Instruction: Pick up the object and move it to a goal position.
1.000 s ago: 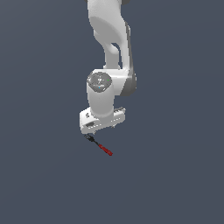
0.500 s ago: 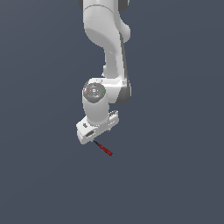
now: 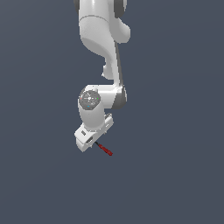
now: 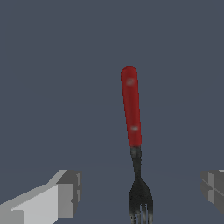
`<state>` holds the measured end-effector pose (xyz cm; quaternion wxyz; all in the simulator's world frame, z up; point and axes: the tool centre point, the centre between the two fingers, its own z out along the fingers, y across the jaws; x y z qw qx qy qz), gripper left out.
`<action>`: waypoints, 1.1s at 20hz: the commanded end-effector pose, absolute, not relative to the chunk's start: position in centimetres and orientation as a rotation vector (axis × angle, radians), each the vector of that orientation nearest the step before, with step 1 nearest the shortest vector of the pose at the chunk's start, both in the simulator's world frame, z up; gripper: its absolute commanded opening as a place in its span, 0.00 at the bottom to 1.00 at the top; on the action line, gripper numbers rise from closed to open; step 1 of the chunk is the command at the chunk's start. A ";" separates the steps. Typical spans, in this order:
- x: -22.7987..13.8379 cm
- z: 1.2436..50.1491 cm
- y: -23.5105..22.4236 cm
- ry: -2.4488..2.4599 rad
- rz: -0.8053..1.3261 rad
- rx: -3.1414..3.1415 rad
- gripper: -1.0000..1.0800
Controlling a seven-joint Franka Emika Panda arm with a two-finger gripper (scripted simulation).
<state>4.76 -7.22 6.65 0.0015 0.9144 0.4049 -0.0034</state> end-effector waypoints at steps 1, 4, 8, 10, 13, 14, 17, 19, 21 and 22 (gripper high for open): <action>4.9 6.2 -7.4 1.324 -0.006 2.847 0.96; 5.1 5.9 -7.7 1.365 -0.003 2.829 0.96; 5.2 5.7 -7.8 1.394 0.000 2.815 0.96; 5.2 5.6 -7.8 1.398 0.000 2.813 0.96; 5.1 5.5 -7.8 1.392 -0.001 2.817 0.96; 5.1 5.3 -7.8 1.392 -0.001 2.817 0.96; 5.1 4.4 -7.8 1.393 -0.001 2.816 0.96; 5.1 3.4 -7.8 1.394 -0.001 2.815 0.96; 5.0 2.3 -7.8 1.396 -0.001 2.814 0.96; 5.0 1.8 -7.8 1.396 -0.001 2.814 0.96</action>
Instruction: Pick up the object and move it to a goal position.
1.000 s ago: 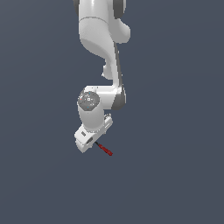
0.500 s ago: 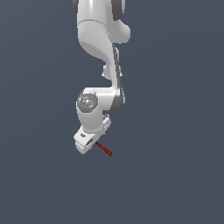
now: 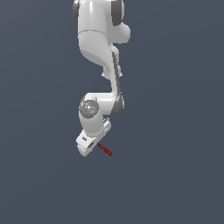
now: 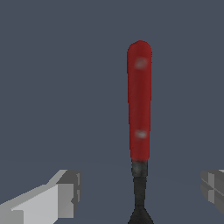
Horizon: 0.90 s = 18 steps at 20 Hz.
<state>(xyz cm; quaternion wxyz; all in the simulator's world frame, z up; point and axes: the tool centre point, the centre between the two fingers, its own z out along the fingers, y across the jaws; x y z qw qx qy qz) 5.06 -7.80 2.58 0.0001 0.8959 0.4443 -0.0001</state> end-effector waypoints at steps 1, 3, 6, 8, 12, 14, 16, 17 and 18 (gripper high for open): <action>5.0 1.4 -7.8 1.398 0.000 2.813 0.96; 5.0 0.9 -7.8 1.398 0.000 2.813 0.96; 5.1 0.6 -7.8 1.398 0.000 2.813 0.96; 5.1 0.6 -7.8 1.398 0.000 2.813 0.00; 5.1 0.6 -7.8 1.398 0.000 2.813 0.00; 5.1 0.6 -7.8 1.398 0.000 2.813 0.00; 5.1 0.6 -7.8 1.398 0.000 2.813 0.00; 5.1 0.6 -7.8 1.398 0.000 2.813 0.00; 5.3 1.0 -7.3 1.409 0.004 2.809 0.00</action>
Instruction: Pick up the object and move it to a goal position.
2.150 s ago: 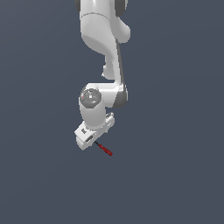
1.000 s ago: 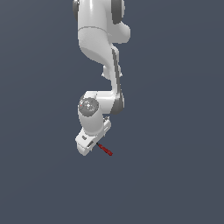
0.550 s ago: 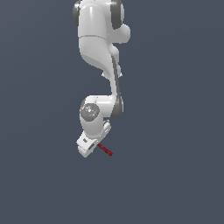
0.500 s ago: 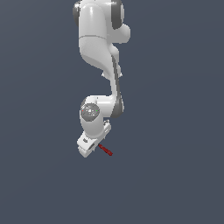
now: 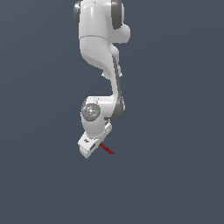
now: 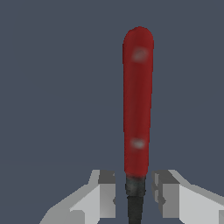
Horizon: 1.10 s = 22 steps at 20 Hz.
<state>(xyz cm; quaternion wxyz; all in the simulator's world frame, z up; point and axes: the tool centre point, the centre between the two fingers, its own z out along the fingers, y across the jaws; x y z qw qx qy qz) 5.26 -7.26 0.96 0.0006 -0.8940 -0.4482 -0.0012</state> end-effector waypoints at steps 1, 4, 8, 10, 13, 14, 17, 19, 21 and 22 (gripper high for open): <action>5.3 1.0 -7.3 -1.408 -0.004 -2.807 0.00; 5.3 1.6 -7.8 -1.408 -0.004 -2.807 0.00; 5.6 3.3 -9.4 -1.407 -0.004 -2.808 0.00; 5.8 4.5 -10.5 -1.406 -0.004 -2.808 0.00; 6.1 6.7 -12.6 -1.405 -0.003 -2.808 0.00; 6.2 7.5 -13.3 -1.405 -0.003 -2.808 0.00; 6.6 10.0 -15.6 -1.403 -0.003 -2.809 0.00; 6.9 11.6 -17.2 -1.402 -0.003 -2.809 0.00; 7.2 13.3 -18.7 -1.401 -0.003 -2.810 0.00; 7.4 14.0 -19.4 -1.401 -0.003 -2.810 0.00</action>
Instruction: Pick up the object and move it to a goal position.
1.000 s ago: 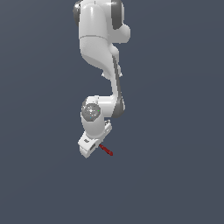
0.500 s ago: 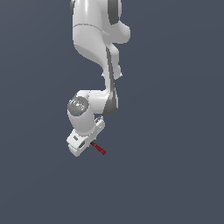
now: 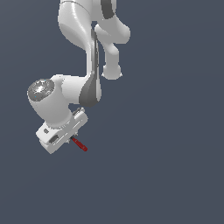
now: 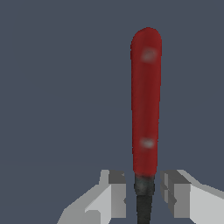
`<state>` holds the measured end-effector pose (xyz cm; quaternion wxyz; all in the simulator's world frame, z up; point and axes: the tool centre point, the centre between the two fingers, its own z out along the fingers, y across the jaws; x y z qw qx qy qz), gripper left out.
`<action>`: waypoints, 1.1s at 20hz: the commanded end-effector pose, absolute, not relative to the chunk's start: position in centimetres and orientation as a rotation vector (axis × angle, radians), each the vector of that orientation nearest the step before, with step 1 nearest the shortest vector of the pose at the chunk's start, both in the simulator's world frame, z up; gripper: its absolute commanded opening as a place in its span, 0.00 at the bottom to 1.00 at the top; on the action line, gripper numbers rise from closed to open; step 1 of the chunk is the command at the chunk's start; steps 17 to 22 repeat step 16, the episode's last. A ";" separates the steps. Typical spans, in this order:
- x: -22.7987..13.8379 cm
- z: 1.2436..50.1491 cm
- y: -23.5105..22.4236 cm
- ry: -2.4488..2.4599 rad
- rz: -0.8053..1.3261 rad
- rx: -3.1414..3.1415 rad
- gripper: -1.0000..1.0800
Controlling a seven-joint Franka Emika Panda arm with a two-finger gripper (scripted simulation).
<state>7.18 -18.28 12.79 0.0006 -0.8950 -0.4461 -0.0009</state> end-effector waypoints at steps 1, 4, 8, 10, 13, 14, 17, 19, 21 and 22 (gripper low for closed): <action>7.5 14.7 -20.0 -1.400 -0.002 -2.810 0.00; 7.9 16.4 -21.6 -1.400 -0.002 -2.811 0.00; 8.2 17.8 -23.0 -1.399 -0.001 -2.812 0.00; 8.3 18.3 -23.4 -1.399 -0.001 -2.812 0.00; 8.5 18.7 -23.8 -1.399 -0.001 -2.812 0.00; 8.5 18.7 -23.9 -1.398 0.000 -2.813 0.00; 8.5 18.8 -24.0 -1.398 0.000 -2.813 0.00; 8.5 18.8 -24.0 -1.398 0.000 -2.813 0.00; 8.5 18.8 -24.0 -1.398 0.000 -2.813 0.00; 8.5 18.8 -24.0 -1.398 0.000 -2.813 0.00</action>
